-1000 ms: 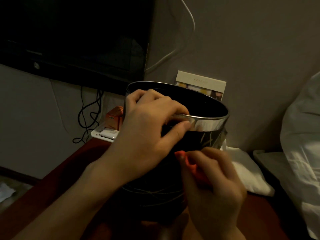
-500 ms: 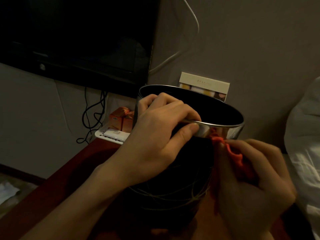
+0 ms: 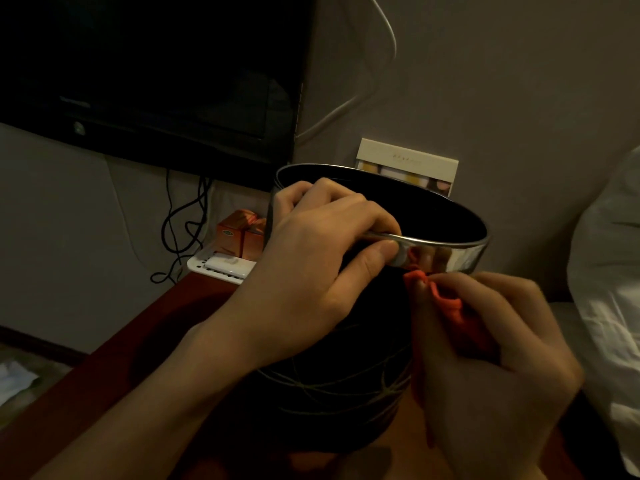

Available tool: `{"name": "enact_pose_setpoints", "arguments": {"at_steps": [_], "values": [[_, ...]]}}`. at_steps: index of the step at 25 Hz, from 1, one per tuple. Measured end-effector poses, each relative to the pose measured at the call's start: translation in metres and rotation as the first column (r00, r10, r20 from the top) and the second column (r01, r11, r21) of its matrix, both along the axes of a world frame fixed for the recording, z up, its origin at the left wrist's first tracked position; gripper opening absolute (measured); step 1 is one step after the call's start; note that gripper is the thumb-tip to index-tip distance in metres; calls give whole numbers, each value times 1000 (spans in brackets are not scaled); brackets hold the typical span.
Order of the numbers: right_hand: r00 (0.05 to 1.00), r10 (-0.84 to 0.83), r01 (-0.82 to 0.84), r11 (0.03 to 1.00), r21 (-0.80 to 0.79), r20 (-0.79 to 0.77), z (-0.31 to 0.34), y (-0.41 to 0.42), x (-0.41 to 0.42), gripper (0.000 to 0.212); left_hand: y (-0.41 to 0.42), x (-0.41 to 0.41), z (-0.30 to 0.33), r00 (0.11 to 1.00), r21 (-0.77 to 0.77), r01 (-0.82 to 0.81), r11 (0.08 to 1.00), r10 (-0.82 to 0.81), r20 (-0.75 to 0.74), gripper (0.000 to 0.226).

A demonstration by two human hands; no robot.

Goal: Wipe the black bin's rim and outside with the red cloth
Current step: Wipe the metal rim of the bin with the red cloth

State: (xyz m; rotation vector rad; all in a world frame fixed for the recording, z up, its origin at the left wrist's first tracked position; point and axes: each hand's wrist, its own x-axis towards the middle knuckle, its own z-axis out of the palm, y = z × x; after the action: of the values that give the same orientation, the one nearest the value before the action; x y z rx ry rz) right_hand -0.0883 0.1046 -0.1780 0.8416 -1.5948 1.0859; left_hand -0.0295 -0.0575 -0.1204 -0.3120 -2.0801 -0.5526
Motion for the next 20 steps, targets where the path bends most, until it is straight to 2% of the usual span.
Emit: {"name": "enact_pose_setpoints", "arguments": {"at_steps": [4, 9, 14, 20], "values": [[1000, 25, -24, 997, 77, -8, -7, -7, 5, 23, 0, 0, -1, 1000, -4, -1, 1000, 1, 5, 14], [1000, 2, -2, 1000, -1, -10, 3, 4, -3, 24, 0, 0, 0, 1000, 0, -4, 1000, 4, 8, 13], [1000, 12, -10, 997, 80, -25, -8, -5, 1, 22, -1, 1, -1, 1000, -1, 3, 1000, -3, 12, 14], [1000, 19, -19, 1000, 20, -12, -4, 0, -5, 22, -4, -1, -2, 1000, -10, 3, 1000, -3, 10, 16]]}}
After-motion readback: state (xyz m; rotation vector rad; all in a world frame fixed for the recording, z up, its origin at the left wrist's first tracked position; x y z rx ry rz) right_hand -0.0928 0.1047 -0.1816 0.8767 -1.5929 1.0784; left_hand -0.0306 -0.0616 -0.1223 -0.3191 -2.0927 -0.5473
